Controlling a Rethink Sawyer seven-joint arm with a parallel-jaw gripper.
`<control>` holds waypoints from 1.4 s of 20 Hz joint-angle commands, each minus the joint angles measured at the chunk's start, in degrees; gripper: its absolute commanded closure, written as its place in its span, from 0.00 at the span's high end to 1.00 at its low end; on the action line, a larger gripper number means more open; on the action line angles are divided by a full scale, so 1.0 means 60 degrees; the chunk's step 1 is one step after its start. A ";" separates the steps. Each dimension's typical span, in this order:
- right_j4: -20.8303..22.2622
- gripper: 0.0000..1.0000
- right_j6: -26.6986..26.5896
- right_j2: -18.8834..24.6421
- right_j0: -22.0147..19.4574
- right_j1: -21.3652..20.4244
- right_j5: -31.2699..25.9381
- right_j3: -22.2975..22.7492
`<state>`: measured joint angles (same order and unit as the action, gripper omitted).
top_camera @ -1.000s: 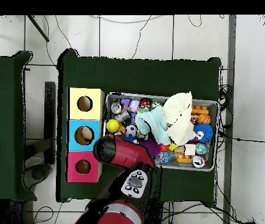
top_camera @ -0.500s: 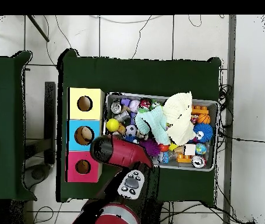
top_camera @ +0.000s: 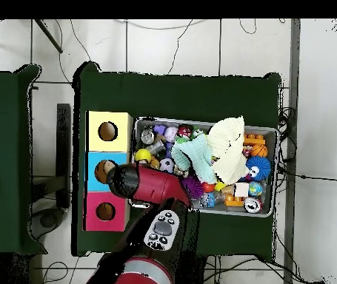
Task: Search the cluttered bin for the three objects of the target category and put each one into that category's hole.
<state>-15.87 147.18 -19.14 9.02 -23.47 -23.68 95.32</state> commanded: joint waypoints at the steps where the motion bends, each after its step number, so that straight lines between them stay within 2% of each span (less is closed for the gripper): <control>1: -0.0516 1.00 0.1457 0.0543 -0.0165 0.0462 -0.0296 -0.0918; 8: -0.0742 1.00 0.1647 0.0700 -0.0292 0.0576 -0.0061 -0.0802; 13: -0.1592 1.00 0.2511 0.0812 -0.0339 0.0510 -0.0664 -0.0323; 17: -0.2172 1.00 0.3097 0.0602 0.0022 0.0686 -0.0512 -0.0055; 28: -0.3146 1.00 0.2884 0.0740 0.0234 0.1228 0.0341 0.0238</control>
<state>-29.08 147.29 -20.55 9.44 -20.24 -24.00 95.92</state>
